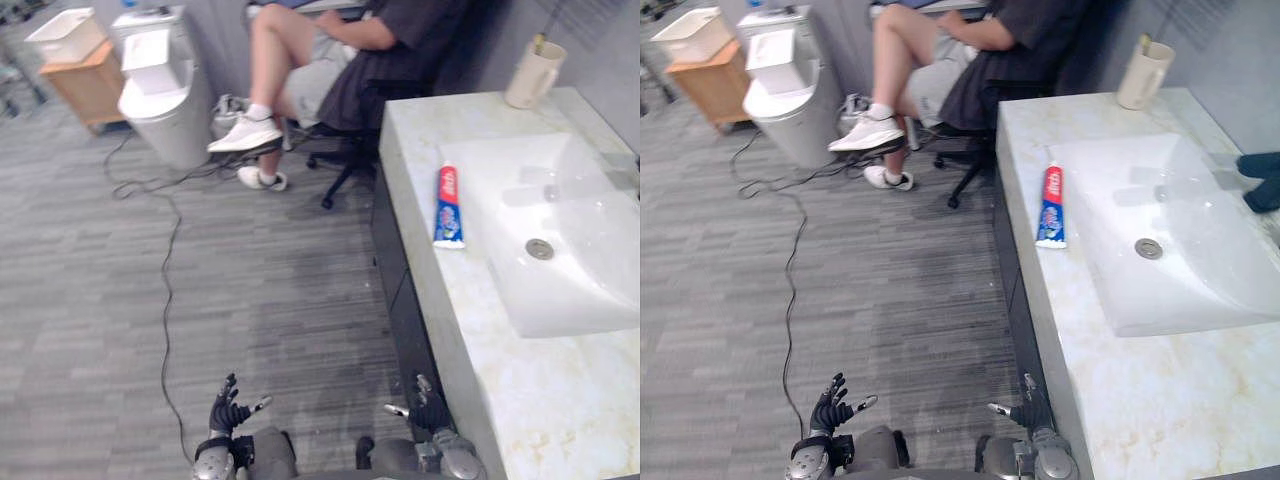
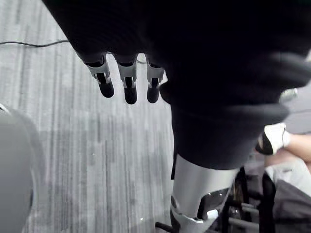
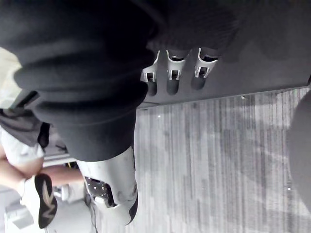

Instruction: Organize washtable

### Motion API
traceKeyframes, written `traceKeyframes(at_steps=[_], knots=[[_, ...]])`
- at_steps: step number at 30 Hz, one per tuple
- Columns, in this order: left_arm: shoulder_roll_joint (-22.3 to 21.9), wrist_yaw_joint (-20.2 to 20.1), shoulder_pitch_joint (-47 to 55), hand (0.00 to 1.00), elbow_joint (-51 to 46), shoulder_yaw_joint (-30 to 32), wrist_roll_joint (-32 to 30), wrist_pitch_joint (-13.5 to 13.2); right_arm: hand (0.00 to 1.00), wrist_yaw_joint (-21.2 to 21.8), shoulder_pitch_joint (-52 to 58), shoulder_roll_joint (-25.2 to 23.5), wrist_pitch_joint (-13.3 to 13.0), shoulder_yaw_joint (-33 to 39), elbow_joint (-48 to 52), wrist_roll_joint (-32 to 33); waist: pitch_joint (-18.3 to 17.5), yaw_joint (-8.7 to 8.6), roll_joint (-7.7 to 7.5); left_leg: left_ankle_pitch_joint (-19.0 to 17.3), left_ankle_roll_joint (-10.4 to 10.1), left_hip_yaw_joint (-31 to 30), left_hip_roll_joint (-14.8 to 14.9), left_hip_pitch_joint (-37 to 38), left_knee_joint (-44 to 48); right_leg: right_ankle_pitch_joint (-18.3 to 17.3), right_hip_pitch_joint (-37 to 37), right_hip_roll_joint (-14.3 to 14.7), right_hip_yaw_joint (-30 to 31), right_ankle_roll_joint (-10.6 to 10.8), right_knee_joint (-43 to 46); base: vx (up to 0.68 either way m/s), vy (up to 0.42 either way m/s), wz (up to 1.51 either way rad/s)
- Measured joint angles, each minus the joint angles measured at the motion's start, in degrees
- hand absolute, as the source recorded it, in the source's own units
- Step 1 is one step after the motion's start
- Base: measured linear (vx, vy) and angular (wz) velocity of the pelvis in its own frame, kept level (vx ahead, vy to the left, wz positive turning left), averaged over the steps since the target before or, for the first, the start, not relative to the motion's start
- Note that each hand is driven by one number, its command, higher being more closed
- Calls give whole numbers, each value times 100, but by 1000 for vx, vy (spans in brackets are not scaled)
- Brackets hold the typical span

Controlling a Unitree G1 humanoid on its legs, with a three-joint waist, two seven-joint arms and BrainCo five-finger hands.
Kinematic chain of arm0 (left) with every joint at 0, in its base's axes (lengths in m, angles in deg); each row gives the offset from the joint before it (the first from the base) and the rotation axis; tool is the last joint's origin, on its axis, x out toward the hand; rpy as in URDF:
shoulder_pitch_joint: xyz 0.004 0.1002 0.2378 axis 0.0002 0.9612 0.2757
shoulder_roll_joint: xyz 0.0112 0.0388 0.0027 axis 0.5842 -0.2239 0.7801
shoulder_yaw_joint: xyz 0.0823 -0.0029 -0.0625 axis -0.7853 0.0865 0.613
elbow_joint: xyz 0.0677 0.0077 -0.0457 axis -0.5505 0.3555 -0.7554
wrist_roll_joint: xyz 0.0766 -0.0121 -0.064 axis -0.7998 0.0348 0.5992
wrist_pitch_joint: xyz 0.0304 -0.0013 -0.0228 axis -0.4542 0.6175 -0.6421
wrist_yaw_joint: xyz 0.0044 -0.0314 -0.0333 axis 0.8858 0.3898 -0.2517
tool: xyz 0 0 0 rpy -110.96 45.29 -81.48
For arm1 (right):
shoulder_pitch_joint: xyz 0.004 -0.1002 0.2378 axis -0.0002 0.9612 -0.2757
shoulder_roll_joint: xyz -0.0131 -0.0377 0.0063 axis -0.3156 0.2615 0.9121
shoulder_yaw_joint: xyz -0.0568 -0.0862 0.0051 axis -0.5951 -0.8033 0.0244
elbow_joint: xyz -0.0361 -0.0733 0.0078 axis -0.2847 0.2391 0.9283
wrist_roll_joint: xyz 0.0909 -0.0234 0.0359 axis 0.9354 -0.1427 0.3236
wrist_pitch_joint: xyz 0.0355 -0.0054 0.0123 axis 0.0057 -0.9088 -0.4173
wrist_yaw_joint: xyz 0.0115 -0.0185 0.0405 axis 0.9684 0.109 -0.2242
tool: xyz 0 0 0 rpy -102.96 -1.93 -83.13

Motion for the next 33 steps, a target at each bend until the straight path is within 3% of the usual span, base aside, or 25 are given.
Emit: traceKeyframes(at_steps=[3,4,5,6,7,8,10,11,14,15,16,17,18,20,22,24,26,30,31,33], knots=[[-51,31,-6,0,-71,-71,6,-11,0,12,36,81,37,19,48,-39,-26,222,-29,171,-225,-966,-524,-416,-1331,-261,304,-162,782,241,-49,446,284,-146],[-92,47,17,0,-73,-82,8,-12,0,16,49,104,64,24,32,-57,-86,245,13,339,-353,-1241,-502,-423,-1954,-355,396,-151,1060,371,-35,463,355,-160],[-108,51,46,0,-76,-109,7,-15,0,22,66,117,71,25,29,-68,-146,267,66,557,-308,-1308,-430,-428,-2157,-420,461,-115,1209,457,-30,422,353,-156],[-92,53,100,0,-52,-135,6,-11,0,21,75,102,92,33,-44,-74,-257,296,16,1063,-276,-1214,-388,-402,-1963,-524,490,-150,1400,549,-2,357,317,-142],[-53,53,121,0,-51,-158,5,-6,0,20,65,-37,103,25,-147,-78,-413,292,-151,950,-167,-988,-434,-403,-1736,-588,424,-300,1522,665,99,511,451,-146],[75,53,29,0,-71,-166,4,-7,0,17,152,-165,96,26,-154,-78,-561,183,-385,716,6,-608,-449,-353,-1603,-476,178,-483,1447,856,433,530,468,-143],[167,54,-124,0,-105,-172,4,-6,0,21,170,-178,117,30,-202,-78,-585,212,-549,550,179,-108,-437,23,-1693,-256,-180,-695,1093,1263,1108,421,379,-140],[192,55,-196,0,-107,-188,5,-6,0,29,96,-179,124,39,-319,-76,-583,192,-573,481,265,309,-438,472,-1925,-233,-485,-961,395,1370,1659,245,259,-148],[318,57,-277,0,-32,-183,8,-20,0,30,-350,-171,101,31,-779,-79,-537,42,-377,481,274,1228,-407,1398,-2680,-333,-991,-1236,-1941,1217,1840,216,308,-155],[364,54,-291,0,11,-184,8,-23,0,30,-425,-169,102,31,-870,-80,-537,30,-375,482,277,1339,-407,1459,-2723,-312,-1036,-1223,-2165,1182,1746,120,190,-128],[488,48,-354,0,190,-188,8,-7,0,30,-544,-168,108,34,-1049,-82,-534,20,-375,477,286,1534,-417,1531,-2728,-233,-1088,-1114,-2591,1047,1400,77,68,-82],[537,36,-393,0,311,-188,5,1,0,29,-587,-166,109,39,-1112,-86,-534,4,-376,473,292,1564,-426,1538,-2679,-129,-1087,-1016,-2651,873,1119,114,14,-78],[575,21,-442,0,464,-184,3,15,0,28,-598,-155,109,88,-1150,-87,-539,-39,-395,452,312,1597,-492,1550,-2533,159,-1055,-822,-2534,661,609,157,-28,-36],[517,-2,-420,0,517,-170,-6,12,0,29,-530,-37,109,185,-1197,-93,-462,-102,-252,314,250,1586,-360,1545,-2040,289,-865,-694,-2392,620,389,127,-26,-33],[302,-7,-345,0,455,-106,-4,14,0,101,-432,162,157,248,-1112,-62,-276,-39,-4,266,166,1250,168,1097,-292,240,-541,-440,-2087,568,221,89,-10,-70],[189,-18,-192,0,450,-120,-4,20,0,265,-390,232,253,220,-1069,-23,-240,150,93,245,204,662,374,686,670,207,-445,-213,-1650,456,227,118,57,-127],[98,-16,-175,0,458,-122,-2,27,0,224,-388,165,242,433,-1081,-21,-216,190,40,-6,64,34,234,604,148,259,-462,-174,-1281,512,253,149,82,-116],[14,-11,-186,0,458,-127,0,18,0,-27,-432,122,208,748,-1249,-24,-240,191,35,60,-104,-1538,-69,695,-1620,213,-570,-172,-518,679,304,97,193,-103],[8,-7,-174,0,512,-143,-1,17,0,-79,-475,201,206,847,-1364,-32,-291,194,159,269,-434,-1832,-58,769,-2036,139,-672,-116,-234,827,440,100,316,-120],[81,-7,-155,0,608,-162,-6,23,0,-123,-505,189,222,938,-1478,-55,-378,163,63,232,-333,-1491,-194,914,-2037,154,-622,-296,64,1001,375,145,340,-86]])
